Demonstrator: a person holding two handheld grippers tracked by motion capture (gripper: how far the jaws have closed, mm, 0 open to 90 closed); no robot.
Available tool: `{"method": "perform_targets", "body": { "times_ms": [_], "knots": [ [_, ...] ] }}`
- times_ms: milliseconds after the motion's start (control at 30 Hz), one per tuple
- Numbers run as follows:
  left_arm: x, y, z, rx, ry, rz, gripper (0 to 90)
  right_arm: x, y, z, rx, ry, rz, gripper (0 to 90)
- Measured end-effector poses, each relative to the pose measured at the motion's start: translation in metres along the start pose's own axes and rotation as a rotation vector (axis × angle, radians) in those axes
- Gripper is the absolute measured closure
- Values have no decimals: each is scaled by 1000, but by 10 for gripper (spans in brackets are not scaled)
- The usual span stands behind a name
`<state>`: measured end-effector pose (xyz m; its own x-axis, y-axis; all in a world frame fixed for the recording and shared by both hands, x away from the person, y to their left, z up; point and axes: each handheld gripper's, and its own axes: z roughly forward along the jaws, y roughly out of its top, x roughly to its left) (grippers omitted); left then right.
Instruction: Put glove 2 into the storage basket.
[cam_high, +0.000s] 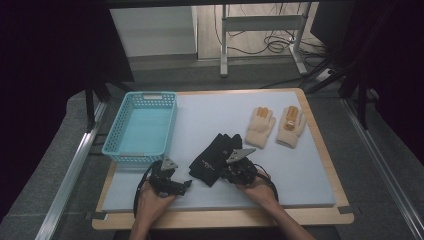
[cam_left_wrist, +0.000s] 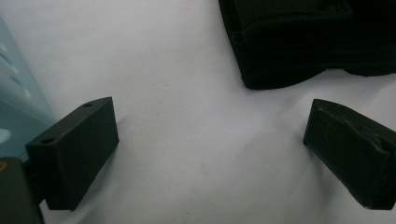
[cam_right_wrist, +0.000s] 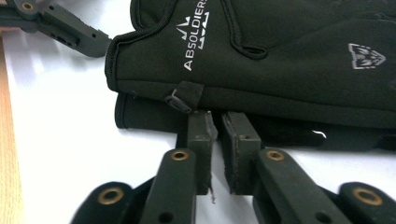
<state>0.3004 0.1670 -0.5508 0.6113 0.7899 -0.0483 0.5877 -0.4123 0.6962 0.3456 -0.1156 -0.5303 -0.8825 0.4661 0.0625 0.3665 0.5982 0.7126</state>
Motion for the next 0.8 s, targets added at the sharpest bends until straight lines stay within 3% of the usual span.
{"method": "perform_targets", "body": {
  "times_ms": [133,300,333,600,633,733,800],
  "knots": [
    [0,0,0,-1,1,0,34,-3,-2,-13,-8,-27,-13,702],
    [0,0,0,2,0,3,34,-11,-7,-25,-12,-59,4,609],
    [0,0,0,2,0,2,34,-17,-11,-31,-18,-76,17,557],
    [0,0,0,2,0,2,34,-37,-27,-55,-14,-140,74,387],
    [0,0,0,2,0,2,34,-43,-32,-62,-11,-172,82,342],
    [0,0,0,1,0,3,34,-52,-42,-72,-14,-210,109,272],
    [0,0,0,1,0,3,34,-54,-44,-74,-13,-217,114,260]
  ]
}}
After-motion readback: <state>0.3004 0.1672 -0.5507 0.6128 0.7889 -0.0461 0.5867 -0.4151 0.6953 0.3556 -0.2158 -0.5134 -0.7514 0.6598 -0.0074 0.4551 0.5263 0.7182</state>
